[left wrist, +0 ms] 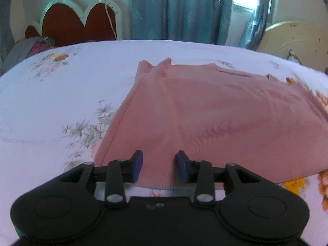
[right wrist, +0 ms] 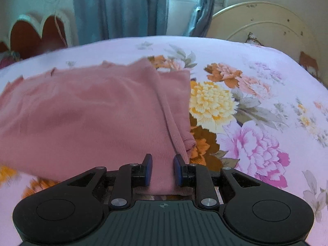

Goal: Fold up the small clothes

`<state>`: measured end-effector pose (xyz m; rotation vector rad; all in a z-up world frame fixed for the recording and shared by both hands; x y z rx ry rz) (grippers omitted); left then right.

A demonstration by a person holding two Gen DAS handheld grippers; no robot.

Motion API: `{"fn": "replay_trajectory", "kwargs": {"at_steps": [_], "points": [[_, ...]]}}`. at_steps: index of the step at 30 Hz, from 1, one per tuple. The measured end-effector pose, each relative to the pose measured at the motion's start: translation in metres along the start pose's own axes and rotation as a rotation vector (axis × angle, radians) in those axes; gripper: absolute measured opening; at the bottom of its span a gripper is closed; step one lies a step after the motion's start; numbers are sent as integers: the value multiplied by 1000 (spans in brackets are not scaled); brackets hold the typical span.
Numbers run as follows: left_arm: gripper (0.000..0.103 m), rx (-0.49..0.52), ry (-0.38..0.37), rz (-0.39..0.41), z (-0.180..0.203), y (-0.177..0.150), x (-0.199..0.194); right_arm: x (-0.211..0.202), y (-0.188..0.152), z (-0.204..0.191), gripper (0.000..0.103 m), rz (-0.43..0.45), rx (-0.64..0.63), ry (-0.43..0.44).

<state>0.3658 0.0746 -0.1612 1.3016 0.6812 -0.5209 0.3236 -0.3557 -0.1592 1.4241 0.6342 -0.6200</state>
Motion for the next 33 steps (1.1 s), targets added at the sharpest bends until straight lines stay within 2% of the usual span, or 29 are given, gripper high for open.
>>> {"fn": "replay_trajectory", "kwargs": {"at_steps": [4, 7, 11, 14, 20, 22, 23, 24, 27, 32, 33], "points": [[39, -10, -22, 34, 0, 3, -12, -11, 10, -8, 22, 15, 78, 66], [41, 18, -17, 58, 3, 8, -7, -12, 23, -32, 22, 41, 39, 97], [41, -1, 6, 1, -6, 8, 15, -4, 38, -71, 22, 50, 15, 178], [44, 24, -2, -3, -5, 7, 10, 2, 44, -103, 22, 45, -37, 237], [57, -81, -50, -48, -10, 8, -13, 11, 51, -142, 23, 42, -107, 277], [58, -95, -61, -67, -8, 6, -18, 13, 52, -149, 34, 46, -112, 278], [58, -96, -60, -78, -7, 5, -18, 13, 53, -151, 58, 54, -115, 272], [58, -100, -59, -87, -6, 4, -19, 12, 54, -154, 69, 67, -123, 262], [59, -123, -58, -113, -5, 0, -20, 13, 53, -164, 69, 84, -175, 229], [60, -149, -59, -141, -5, -6, -21, 18, 45, -161, 68, 56, -181, 210], [60, -154, -60, -145, -5, -6, -21, 20, 43, -161, 58, 47, -191, 208]]}}
Point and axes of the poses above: each gripper's, at about its wrist camera, not at the fingertips, and x roughly the way its jaws point, z to its right, y to its top, the point moved 2 cm from there along x, roughly the way its jaws point, and after that the axes turned 10 degrees about -x, right-handed, at the moved point
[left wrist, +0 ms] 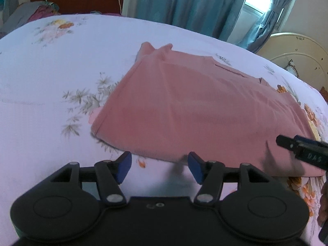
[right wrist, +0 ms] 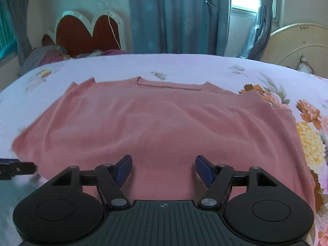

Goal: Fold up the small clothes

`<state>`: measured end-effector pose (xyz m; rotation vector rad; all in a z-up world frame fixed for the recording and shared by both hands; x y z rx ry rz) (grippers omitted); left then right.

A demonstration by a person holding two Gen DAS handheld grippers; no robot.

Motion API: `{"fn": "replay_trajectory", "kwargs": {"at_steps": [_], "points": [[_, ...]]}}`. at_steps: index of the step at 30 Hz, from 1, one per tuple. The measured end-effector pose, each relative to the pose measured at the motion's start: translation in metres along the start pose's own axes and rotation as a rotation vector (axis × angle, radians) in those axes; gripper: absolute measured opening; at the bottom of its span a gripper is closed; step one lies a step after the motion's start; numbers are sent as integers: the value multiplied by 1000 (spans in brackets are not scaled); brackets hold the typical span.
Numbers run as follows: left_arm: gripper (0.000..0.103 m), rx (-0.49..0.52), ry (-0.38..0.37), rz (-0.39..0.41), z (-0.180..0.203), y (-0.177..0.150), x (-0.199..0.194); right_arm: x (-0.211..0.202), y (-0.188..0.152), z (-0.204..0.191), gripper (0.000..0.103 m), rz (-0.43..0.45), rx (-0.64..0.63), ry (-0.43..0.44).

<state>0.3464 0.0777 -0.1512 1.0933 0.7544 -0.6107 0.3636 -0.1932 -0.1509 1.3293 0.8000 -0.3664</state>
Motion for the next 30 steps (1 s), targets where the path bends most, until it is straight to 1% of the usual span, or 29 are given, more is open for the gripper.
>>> {"fn": "replay_trajectory", "kwargs": {"at_steps": [2, 4, 7, 9, 11, 12, 14, 15, 16, 19, 25, 30], "points": [[60, -13, -4, -13, -1, -1, 1, 6, -7, 0, 45, -42, -16, 0], [60, -37, -14, -26, -2, -1, 3, 10, -14, 1, 45, -73, -13, 0], [62, -72, -32, -45, -5, -2, 6, 7, -15, 4, 45, -73, -8, 3], [63, -110, -55, -57, -8, -2, 7, 2, -11, 5, 45, -52, 6, 6], [68, -161, -84, -60, -12, -2, 8, -2, -3, 5, 46, -30, 11, 8], [68, -193, -100, -62, -14, -1, 9, -4, 1, 4, 46, -16, 8, 9], [74, -242, -134, -62, -17, 1, 13, -5, 11, 0, 45, 6, -8, 4], [74, -271, -154, -61, -18, 3, 15, -4, 16, -1, 45, 14, -13, 8], [76, -295, -172, -58, -20, 4, 17, -3, 21, -2, 45, 21, -15, 11], [76, -370, -227, -43, -24, 10, 28, 4, 37, -4, 45, 35, -11, 23], [76, -482, -291, 0, -31, 23, 44, 24, 57, -7, 45, 39, 14, 37], [74, -552, -327, 54, -36, 35, 58, 46, 66, -10, 45, 29, 1, 2]]}}
Point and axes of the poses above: each gripper's, at about its wrist camera, not at the fingertips, and x roughly the way its jaws point, z to its right, y to its top, the point moved 2 cm from there along x, roughly the way its jaws point, and after that the axes turned 10 degrees about -x, right-handed, at the moved point
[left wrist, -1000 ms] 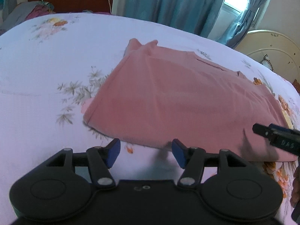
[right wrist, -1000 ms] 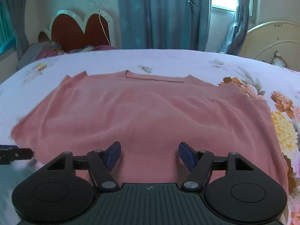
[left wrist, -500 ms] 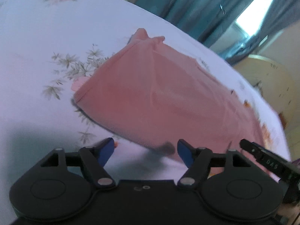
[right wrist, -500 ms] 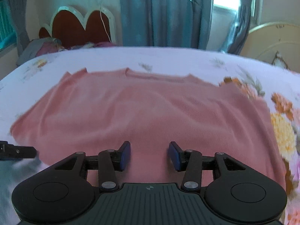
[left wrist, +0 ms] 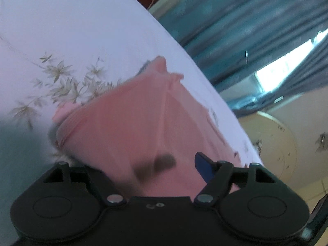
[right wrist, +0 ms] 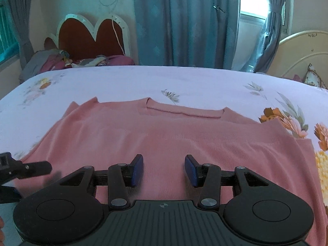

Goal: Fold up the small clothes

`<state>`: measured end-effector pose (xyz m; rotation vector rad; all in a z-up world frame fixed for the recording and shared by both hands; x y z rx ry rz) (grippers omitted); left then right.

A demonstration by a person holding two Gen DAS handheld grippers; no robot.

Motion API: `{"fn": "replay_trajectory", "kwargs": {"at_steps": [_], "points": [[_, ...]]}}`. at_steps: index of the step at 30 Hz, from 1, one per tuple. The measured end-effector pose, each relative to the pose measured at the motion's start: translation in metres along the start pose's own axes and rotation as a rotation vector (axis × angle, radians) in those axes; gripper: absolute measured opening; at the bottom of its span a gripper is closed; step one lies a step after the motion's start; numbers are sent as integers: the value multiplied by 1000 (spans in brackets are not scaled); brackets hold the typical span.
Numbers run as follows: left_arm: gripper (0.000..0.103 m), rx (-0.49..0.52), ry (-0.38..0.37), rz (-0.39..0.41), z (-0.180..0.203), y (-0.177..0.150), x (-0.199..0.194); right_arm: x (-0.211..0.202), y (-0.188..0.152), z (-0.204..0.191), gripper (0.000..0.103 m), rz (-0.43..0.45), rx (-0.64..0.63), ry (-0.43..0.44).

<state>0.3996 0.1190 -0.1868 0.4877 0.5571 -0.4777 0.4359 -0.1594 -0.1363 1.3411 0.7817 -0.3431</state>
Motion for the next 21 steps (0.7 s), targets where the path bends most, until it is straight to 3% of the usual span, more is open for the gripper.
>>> {"fn": "replay_trajectory", "kwargs": {"at_steps": [3, 5, 7, 16, 21], "points": [[64, -34, -25, 28, -1, 8, 10, 19, -7, -2, 45, -44, -22, -22], [38, -56, -28, 37, -3, 12, 18, 29, -18, -4, 45, -61, -32, -30], [22, -75, -26, 42, -6, 14, 24, 28, -19, -5, 45, -52, -41, -42], [14, -80, -36, 101, -6, 12, 17, 29, -24, -1, 46, -31, -23, -49], [12, 162, -6, 194, 45, 2, -1, 24, -24, 5, 46, -3, 5, 2]]}}
Point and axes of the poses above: each gripper's, at about its wrist camera, not at the fingertips, and x roughly the way its jaws point, z to its right, y to its top, the point moved 2 cm from there along x, roughly the way its jaws point, and after that the axes turned 10 degrees about -x, right-handed, at the moved point
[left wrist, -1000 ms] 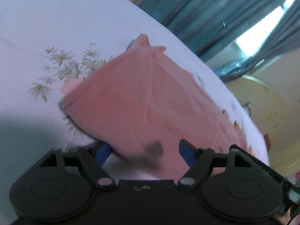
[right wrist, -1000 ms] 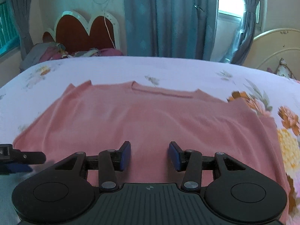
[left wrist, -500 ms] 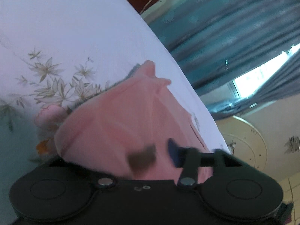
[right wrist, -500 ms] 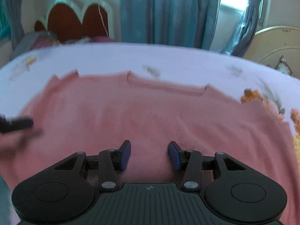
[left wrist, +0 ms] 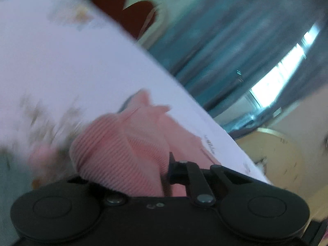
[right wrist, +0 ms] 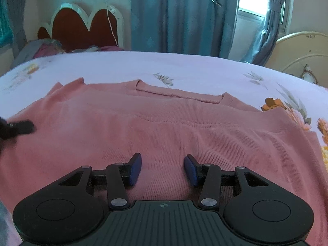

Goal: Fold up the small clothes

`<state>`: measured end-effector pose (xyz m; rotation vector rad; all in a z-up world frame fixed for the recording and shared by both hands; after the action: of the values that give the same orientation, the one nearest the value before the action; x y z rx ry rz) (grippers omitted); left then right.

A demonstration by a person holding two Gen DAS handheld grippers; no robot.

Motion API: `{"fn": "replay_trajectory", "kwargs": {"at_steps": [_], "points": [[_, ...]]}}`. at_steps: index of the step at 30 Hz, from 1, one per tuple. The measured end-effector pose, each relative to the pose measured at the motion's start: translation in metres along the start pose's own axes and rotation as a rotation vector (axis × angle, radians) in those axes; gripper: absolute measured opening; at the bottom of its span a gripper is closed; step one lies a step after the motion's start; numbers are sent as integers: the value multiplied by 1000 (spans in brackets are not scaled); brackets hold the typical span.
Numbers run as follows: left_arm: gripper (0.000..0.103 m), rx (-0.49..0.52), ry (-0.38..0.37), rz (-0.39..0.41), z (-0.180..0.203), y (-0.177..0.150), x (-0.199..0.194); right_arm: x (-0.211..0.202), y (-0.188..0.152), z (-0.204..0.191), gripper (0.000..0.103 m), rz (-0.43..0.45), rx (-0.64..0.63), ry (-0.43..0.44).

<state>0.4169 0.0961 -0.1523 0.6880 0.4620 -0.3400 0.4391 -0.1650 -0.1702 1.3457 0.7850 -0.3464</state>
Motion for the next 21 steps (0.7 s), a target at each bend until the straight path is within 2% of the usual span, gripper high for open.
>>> {"fn": "replay_trajectory", "kwargs": {"at_steps": [4, 7, 11, 13, 15, 18, 19, 20, 21], "points": [[11, 236, -28, 21, 70, -9, -6, -25, 2, 31, 46, 71, 129, 57], [11, 409, -82, -2, 127, -32, -1, -48, -2, 64, 46, 99, 183, 69], [11, 589, -188, -73, 197, -88, 13, -82, -20, 121, 46, 110, 265, 35], [11, 646, -232, -120, 219, -123, 21, -98, -36, 151, 46, 105, 301, -4], [11, 719, -250, -167, 233, -165, 33, -110, -53, 178, 46, 92, 330, -40], [13, 851, -222, -276, 231, -223, 53, -124, -75, 209, 46, 73, 370, -63], [17, 899, -201, -308, 227, -241, 55, -127, -80, 218, 46, 74, 383, -56], [24, 929, -195, -311, 223, -249, 54, -131, -83, 224, 46, 81, 396, -43], [26, 963, -191, -317, 218, -258, 49, -135, -85, 228, 46, 92, 410, -24]]}}
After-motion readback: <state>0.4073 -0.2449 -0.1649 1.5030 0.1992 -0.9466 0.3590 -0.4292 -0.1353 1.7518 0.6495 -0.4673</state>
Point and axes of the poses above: each gripper's, at about its wrist camera, not at the fingertips, and x roughly the way its jaws point, z to its right, y to its top, the point moved 2 cm from there along x, roughly the way its jaws point, and after that the axes turned 10 degrees about -x, right-handed, at the moved point
